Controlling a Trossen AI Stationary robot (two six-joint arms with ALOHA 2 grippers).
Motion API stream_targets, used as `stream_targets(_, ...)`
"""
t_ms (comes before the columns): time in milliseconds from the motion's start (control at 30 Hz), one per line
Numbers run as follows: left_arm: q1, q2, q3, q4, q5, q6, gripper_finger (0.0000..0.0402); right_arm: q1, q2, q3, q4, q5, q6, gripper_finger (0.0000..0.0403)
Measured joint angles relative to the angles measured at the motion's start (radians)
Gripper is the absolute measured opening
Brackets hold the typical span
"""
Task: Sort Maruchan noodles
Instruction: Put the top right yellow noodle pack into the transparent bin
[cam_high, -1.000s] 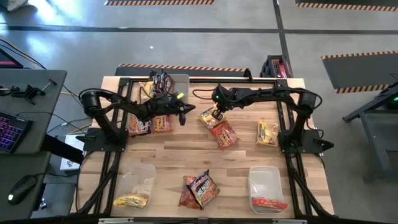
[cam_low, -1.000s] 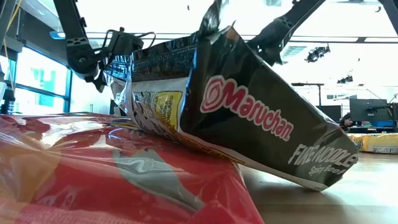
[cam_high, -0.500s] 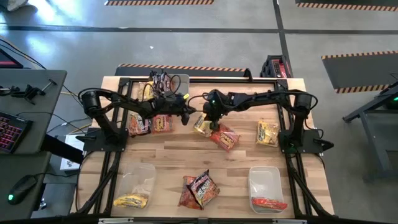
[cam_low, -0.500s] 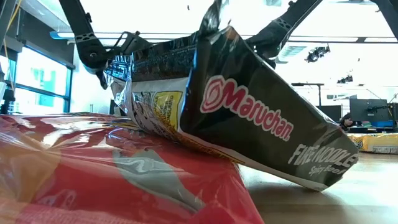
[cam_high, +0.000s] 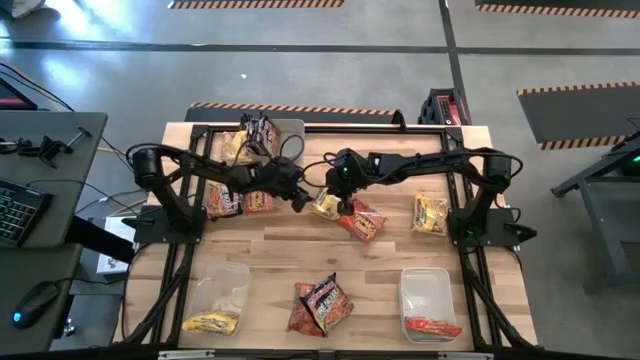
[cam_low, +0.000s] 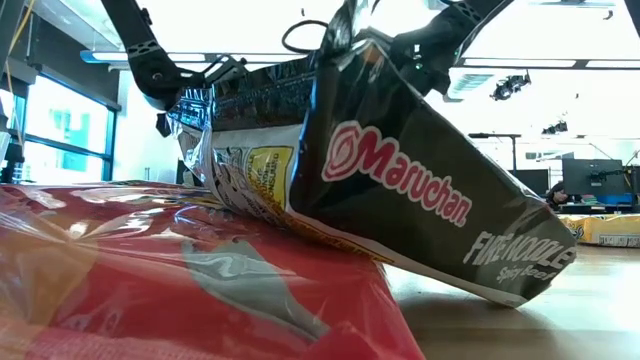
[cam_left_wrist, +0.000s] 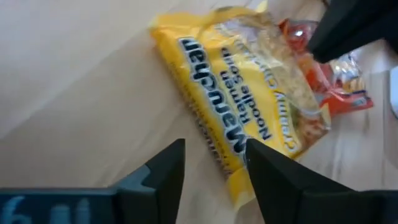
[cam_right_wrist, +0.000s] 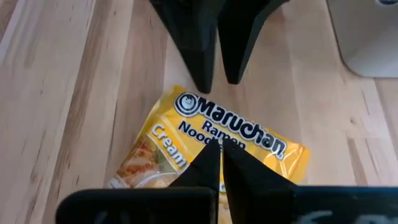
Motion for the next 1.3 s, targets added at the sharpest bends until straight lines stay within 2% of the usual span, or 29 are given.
stream_targets(233, -0.027, 0.0, 0.003, 0.004, 0.01, 0.015, 0.0163, 0.005, -0.001, 0.0, -0.007, 0.018, 0.0, 0.0)
stream_targets(533, -0.033, 0.022, 0.002, -0.014, 0.01, 0.029, 0.0123, 0.036, -0.001, 0.0, -0.029, 0.054, 0.0, 0.0)
stream_targets(767, -0.037, 0.081, 0.004, 0.079, 0.063, 0.074, 0.0103, 0.075, -0.001, 0.0, -0.039, 0.058, 0.019, 0.0)
stream_targets(933, -0.037, 0.118, 0.004, 0.144, 0.077, 0.078, 0.0085, 0.099, -0.002, 0.0, -0.051, 0.157, 0.069, 0.0005)
stream_targets(1100, -0.037, 0.111, 0.002, 0.166, 0.094, 0.104, 0.0042, 0.124, -0.002, 0.0, -0.093, 0.217, 0.138, 0.0037)
stream_targets(1200, -0.036, 0.112, 0.002, 0.206, 0.134, 0.1, 0.001, 0.148, -0.002, 0.0, -0.134, 0.254, 0.188, 0.0076)
stream_targets(1300, -0.036, 0.112, 0.002, 0.223, 0.14, 0.094, 0.0005, 0.175, -0.002, 0.0, -0.16, 0.306, 0.246, 0.0122)
